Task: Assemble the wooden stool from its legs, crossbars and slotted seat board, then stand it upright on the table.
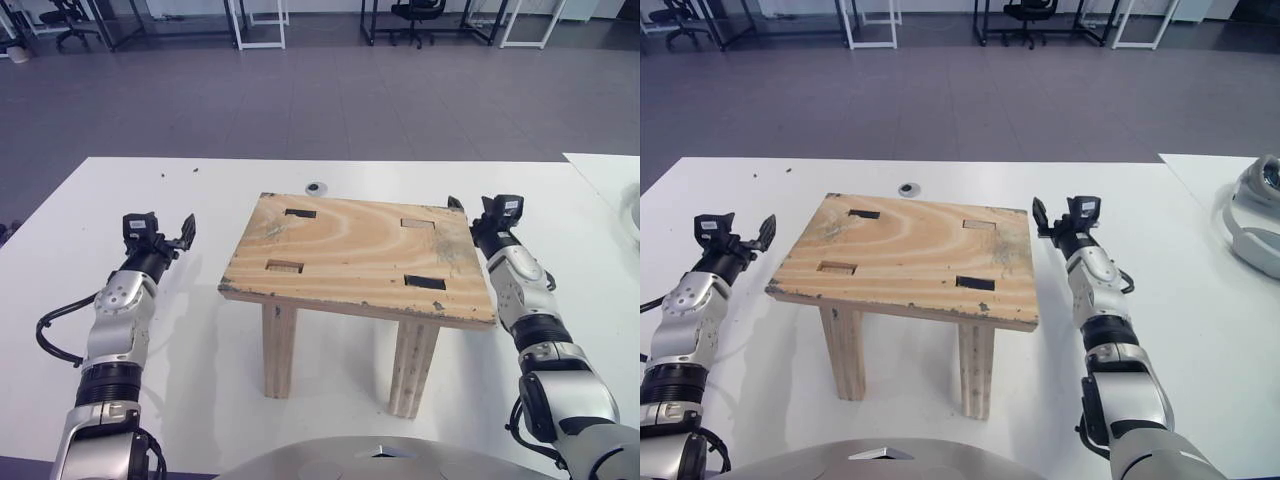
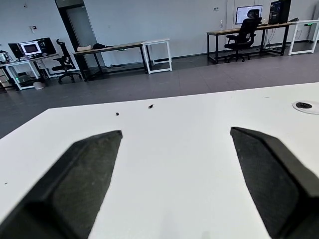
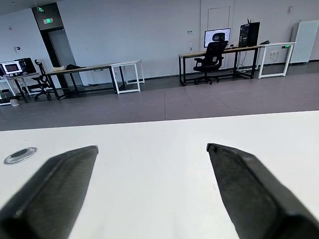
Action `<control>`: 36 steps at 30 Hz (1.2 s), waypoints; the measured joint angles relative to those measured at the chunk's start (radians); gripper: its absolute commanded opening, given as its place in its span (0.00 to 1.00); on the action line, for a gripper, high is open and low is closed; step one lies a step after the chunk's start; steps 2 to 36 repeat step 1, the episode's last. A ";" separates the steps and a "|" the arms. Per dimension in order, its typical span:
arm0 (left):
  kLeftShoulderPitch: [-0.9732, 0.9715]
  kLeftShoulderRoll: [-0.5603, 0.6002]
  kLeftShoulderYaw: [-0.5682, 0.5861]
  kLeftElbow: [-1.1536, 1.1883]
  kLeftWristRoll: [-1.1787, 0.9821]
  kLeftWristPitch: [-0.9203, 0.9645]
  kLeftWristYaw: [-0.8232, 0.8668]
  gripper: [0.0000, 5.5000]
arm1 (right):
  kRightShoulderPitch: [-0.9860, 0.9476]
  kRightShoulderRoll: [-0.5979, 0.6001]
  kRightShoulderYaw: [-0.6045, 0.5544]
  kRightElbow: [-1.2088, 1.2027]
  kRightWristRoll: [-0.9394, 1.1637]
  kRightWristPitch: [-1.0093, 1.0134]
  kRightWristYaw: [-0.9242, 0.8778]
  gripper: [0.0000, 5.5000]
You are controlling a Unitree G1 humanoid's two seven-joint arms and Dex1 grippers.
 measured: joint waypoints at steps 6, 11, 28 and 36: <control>0.000 -0.008 0.002 0.000 0.008 -0.008 0.000 0.73 | 0.000 0.006 -0.013 0.012 -0.017 -0.007 0.015 0.74; 0.000 -0.008 0.002 0.000 0.008 -0.008 0.000 0.73 | 0.000 0.006 -0.013 0.012 -0.017 -0.007 0.015 0.74; 0.000 -0.008 0.002 0.000 0.008 -0.008 0.000 0.73 | 0.000 0.006 -0.013 0.012 -0.017 -0.007 0.015 0.74; 0.000 -0.008 0.002 0.000 0.008 -0.008 0.000 0.73 | 0.000 0.006 -0.013 0.012 -0.017 -0.007 0.015 0.74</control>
